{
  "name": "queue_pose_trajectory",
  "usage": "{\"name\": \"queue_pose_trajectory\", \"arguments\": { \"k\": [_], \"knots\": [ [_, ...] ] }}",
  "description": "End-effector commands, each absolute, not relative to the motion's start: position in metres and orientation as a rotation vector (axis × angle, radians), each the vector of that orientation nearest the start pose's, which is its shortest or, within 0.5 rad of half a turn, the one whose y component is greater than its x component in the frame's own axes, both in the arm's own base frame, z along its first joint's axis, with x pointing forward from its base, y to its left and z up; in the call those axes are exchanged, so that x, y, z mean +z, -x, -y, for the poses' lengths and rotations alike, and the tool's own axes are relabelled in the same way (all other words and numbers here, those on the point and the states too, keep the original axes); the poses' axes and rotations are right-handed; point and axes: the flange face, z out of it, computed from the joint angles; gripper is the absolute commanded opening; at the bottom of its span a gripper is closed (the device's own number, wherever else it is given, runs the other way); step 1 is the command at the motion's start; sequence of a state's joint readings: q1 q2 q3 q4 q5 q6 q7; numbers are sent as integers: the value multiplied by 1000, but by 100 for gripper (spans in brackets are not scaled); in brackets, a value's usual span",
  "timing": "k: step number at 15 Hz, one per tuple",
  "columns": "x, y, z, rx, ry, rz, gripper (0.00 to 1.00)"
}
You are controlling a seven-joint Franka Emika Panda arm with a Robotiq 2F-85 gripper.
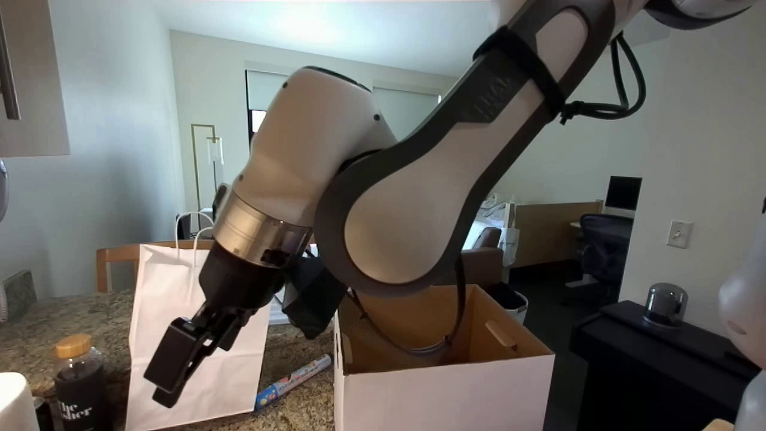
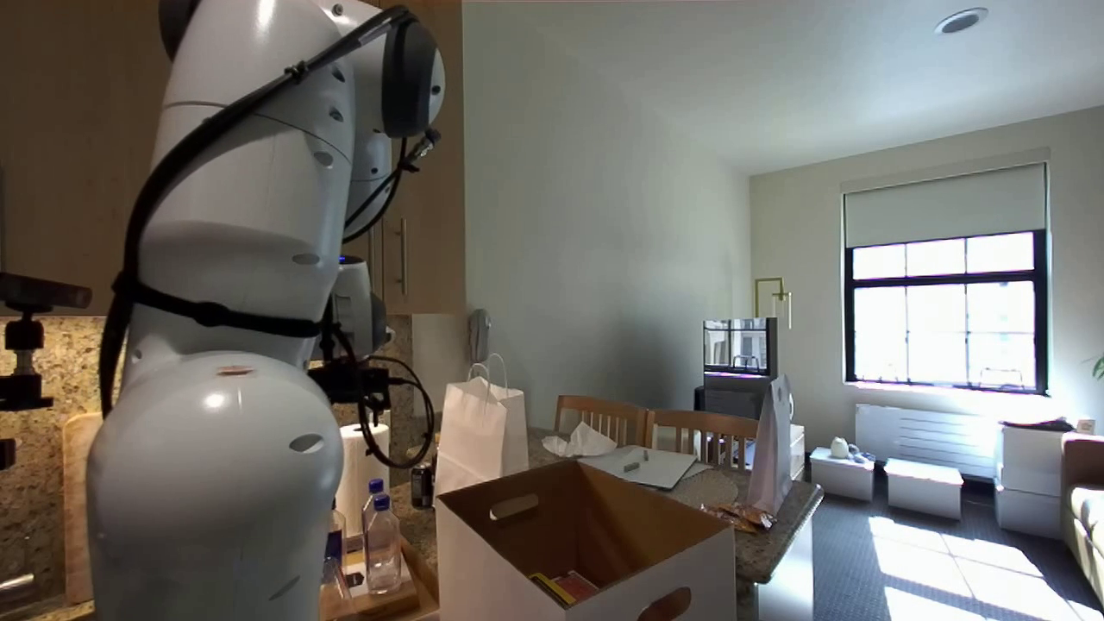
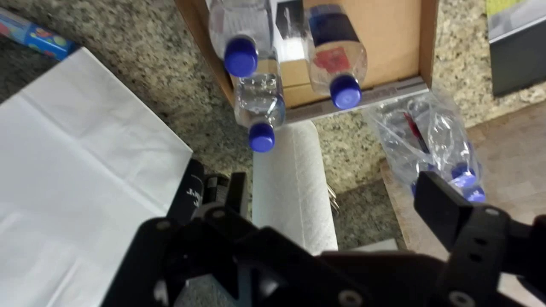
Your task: Remove the water bottles from the box
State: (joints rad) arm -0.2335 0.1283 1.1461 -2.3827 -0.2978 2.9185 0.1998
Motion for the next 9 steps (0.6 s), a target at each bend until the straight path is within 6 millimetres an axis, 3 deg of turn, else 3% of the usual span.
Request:
{"name": "queue_pose_trajectory", "arguments": {
  "k": [1, 4, 7, 9],
  "knots": [
    [361, -343, -410, -566, 2716, 1357, 100],
    [395, -392, -367, -526, 2911, 1193, 100],
    [418, -437, -296, -335, 3066, 973, 100],
    [425, -451, -242, -196, 3142, 801, 100]
  ]
}}
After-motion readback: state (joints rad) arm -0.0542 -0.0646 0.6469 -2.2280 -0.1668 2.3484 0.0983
